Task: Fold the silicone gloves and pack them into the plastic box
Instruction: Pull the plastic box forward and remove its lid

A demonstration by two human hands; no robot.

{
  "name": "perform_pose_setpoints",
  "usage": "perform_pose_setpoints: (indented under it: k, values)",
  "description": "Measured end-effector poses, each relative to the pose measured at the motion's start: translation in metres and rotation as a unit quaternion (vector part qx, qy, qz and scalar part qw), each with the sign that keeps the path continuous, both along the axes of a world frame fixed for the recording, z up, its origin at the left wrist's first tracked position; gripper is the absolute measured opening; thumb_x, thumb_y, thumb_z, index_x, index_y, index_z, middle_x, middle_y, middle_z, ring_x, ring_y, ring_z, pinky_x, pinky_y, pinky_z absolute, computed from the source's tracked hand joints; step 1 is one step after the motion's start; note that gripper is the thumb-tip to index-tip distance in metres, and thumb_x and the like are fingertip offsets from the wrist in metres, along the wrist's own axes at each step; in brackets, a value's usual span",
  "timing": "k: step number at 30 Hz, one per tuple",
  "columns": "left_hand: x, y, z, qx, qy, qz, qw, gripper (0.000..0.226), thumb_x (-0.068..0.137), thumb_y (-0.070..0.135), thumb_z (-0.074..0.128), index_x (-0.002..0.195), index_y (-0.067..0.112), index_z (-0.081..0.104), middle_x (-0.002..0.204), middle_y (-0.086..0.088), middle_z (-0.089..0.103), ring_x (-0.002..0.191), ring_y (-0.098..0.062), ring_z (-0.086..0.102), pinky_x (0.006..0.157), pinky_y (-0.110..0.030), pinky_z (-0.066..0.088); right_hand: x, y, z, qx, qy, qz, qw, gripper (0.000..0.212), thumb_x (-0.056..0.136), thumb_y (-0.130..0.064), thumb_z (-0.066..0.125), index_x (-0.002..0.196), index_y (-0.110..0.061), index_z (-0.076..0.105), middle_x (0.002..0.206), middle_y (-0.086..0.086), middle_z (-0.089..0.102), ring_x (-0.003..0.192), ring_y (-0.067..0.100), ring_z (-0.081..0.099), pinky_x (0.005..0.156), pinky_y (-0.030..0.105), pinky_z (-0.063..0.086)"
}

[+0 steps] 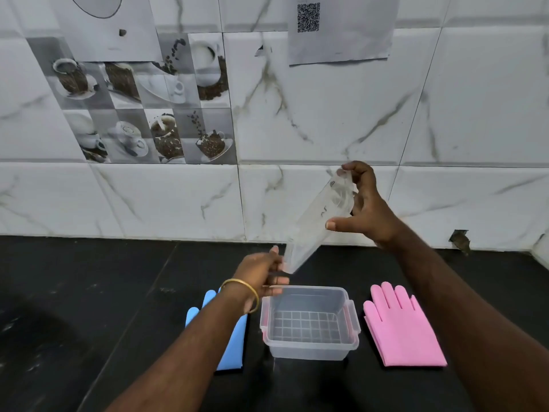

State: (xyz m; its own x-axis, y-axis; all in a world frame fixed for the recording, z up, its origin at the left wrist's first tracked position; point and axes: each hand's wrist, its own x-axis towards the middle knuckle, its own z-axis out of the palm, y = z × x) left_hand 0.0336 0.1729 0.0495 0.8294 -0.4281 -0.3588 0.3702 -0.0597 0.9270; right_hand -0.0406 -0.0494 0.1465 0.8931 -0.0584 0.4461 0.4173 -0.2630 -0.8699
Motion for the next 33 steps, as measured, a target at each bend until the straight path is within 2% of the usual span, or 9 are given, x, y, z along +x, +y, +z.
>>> perform_pose_setpoints:
  k: [3, 6, 8, 11, 16, 19, 23, 27, 33]
  values:
    - [0.01, -0.007, 0.011, -0.059, 0.029, 0.033, 0.997, 0.011, 0.094, 0.015, 0.06, 0.097, 0.006, 0.065, 0.075, -0.011, 0.065, 0.056, -0.017, 0.069, 0.056, -0.029, 0.061, 0.001, -0.006, -0.024, 0.073, -0.011, -0.022, 0.997, 0.097, 0.054, -0.008, 0.086, 0.129, -0.028, 0.029, 0.135, -0.002, 0.038, 0.115, -0.002, 0.058, 0.089, 0.02, 0.052]
    - [0.027, -0.01, 0.009, -0.049, 0.01, 0.07, 0.996, 0.006, 0.091, 0.004, 0.062, 0.086, 0.003, 0.066, 0.073, -0.013, 0.057, 0.054, -0.016, 0.057, 0.054, -0.027, 0.06, 0.002, -0.024, -0.05, 0.115, 0.038, -0.04, 0.992, 0.101, 0.058, 0.0, 0.087, 0.139, -0.031, 0.035, 0.149, -0.007, 0.037, 0.134, 0.005, 0.046, 0.102, 0.025, 0.048]
    - [0.038, -0.01, 0.004, -0.022, -0.017, 0.101, 0.994, 0.006, 0.089, 0.0, 0.062, 0.089, 0.003, 0.067, 0.083, -0.017, 0.063, 0.061, -0.019, 0.059, 0.052, -0.026, 0.059, 0.001, -0.034, -0.065, 0.131, 0.101, -0.075, 0.983, 0.106, 0.06, -0.009, 0.091, 0.148, -0.028, 0.035, 0.157, -0.011, 0.033, 0.14, 0.005, 0.038, 0.108, 0.024, 0.042]
    - [0.054, -0.016, -0.008, 0.044, -0.08, 0.123, 0.988, 0.02, 0.088, 0.0, 0.064, 0.106, 0.008, 0.065, 0.098, -0.014, 0.068, 0.071, -0.023, 0.065, 0.048, -0.025, 0.056, 0.005, -0.043, -0.089, 0.119, 0.207, -0.134, 0.962, 0.084, 0.082, -0.015, 0.076, 0.153, -0.018, 0.03, 0.152, -0.006, 0.041, 0.134, 0.013, 0.047, 0.113, 0.039, 0.041]
    - [0.068, -0.033, -0.043, 0.153, -0.127, 0.122, 0.972, 0.017, 0.084, 0.0, 0.067, 0.099, 0.008, 0.069, 0.087, -0.01, 0.07, 0.059, -0.017, 0.063, 0.04, -0.02, 0.048, 0.026, -0.044, -0.13, 0.068, 0.292, -0.204, 0.932, 0.026, 0.096, -0.011, 0.056, 0.121, -0.018, 0.061, 0.109, -0.001, 0.07, 0.096, 0.016, 0.067, 0.08, 0.034, 0.057]
    - [0.075, -0.04, -0.061, 0.129, -0.055, 0.15, 0.979, 0.014, 0.082, -0.007, 0.064, 0.09, 0.004, 0.07, 0.082, -0.016, 0.069, 0.055, -0.02, 0.06, 0.048, -0.026, 0.053, 0.041, -0.05, -0.151, 0.092, 0.336, -0.223, 0.91, 0.028, 0.087, 0.006, 0.052, 0.102, -0.01, 0.071, 0.095, 0.012, 0.071, 0.079, 0.024, 0.064, 0.062, 0.03, 0.049]
    - [0.087, -0.045, -0.072, 0.077, 0.065, 0.165, 0.981, 0.017, 0.088, 0.018, 0.066, 0.087, 0.002, 0.068, 0.07, -0.013, 0.065, 0.053, -0.024, 0.059, 0.061, -0.035, 0.056, 0.057, -0.057, -0.172, 0.129, 0.37, -0.249, 0.886, 0.031, 0.079, 0.016, 0.047, 0.085, -0.001, 0.072, 0.08, 0.019, 0.063, 0.064, 0.021, 0.05, 0.055, 0.025, 0.037]
    - [0.094, -0.043, -0.086, 0.083, 0.109, 0.135, 0.981, 0.04, 0.095, 0.042, 0.054, 0.088, 0.005, 0.068, 0.07, -0.009, 0.065, 0.046, -0.017, 0.057, 0.042, -0.022, 0.05, 0.064, -0.063, -0.19, 0.087, 0.4, -0.259, 0.875, 0.023, 0.076, 0.016, 0.054, 0.085, 0.006, 0.072, 0.08, 0.021, 0.067, 0.069, 0.025, 0.055, 0.06, 0.036, 0.045]
    - [0.098, -0.042, -0.116, 0.132, 0.137, 0.1, 0.977, 0.061, 0.093, 0.059, 0.042, 0.094, 0.002, 0.062, 0.087, -0.016, 0.056, 0.057, -0.019, 0.046, 0.052, -0.027, 0.041, 0.066, -0.062, -0.216, -0.021, 0.437, -0.265, 0.859, 0.017, 0.075, 0.011, 0.059, 0.085, 0.008, 0.073, 0.091, 0.028, 0.072, 0.072, 0.027, 0.06, 0.073, 0.047, 0.056]
